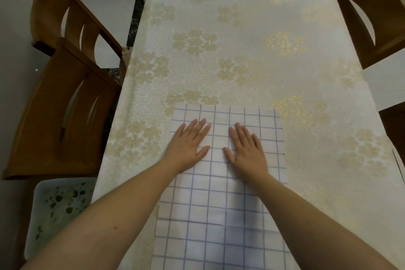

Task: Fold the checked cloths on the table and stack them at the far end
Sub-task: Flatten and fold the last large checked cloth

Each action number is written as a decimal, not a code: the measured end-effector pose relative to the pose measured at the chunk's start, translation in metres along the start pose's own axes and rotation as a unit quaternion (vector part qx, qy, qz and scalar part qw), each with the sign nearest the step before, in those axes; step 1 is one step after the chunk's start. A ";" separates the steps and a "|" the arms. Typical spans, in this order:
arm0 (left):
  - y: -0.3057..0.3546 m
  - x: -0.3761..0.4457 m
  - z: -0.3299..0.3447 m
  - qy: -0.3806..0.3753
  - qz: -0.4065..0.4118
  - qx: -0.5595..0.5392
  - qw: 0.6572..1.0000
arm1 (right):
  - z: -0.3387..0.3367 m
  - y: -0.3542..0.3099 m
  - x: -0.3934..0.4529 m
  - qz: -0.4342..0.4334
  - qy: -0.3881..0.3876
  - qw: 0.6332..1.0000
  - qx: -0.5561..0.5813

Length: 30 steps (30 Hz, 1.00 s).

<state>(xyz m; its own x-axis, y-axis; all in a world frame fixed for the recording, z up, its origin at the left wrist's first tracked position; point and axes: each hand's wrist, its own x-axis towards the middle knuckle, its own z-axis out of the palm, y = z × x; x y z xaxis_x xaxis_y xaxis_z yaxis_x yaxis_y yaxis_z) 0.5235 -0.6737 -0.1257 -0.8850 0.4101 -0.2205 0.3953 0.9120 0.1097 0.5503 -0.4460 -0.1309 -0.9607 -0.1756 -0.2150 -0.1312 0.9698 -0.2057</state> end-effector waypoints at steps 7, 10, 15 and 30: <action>-0.041 0.004 -0.009 -0.021 -0.066 0.005 0.998 | -0.026 0.067 0.003 0.099 -0.018 0.995 0.000; -0.037 0.004 -0.016 -0.011 -0.105 -0.001 0.994 | -0.035 0.062 0.003 0.129 -0.018 0.991 0.016; 0.035 -0.023 -0.019 0.034 -0.075 -0.045 0.996 | -0.024 -0.019 -0.036 0.090 0.035 0.991 0.093; 0.053 -0.148 0.043 -0.015 0.002 -0.025 1.000 | 0.032 -0.019 -0.167 0.061 -0.042 0.997 0.002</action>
<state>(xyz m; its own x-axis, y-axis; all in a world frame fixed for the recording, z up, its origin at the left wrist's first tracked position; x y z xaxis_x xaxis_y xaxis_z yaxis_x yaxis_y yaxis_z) 0.6861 -0.6859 -0.1288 -0.8752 0.4152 -0.2481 0.3862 0.9087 0.1585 0.7205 -0.4405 -0.1214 -0.9456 -0.0702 -0.3176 -0.0138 0.9842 -0.1764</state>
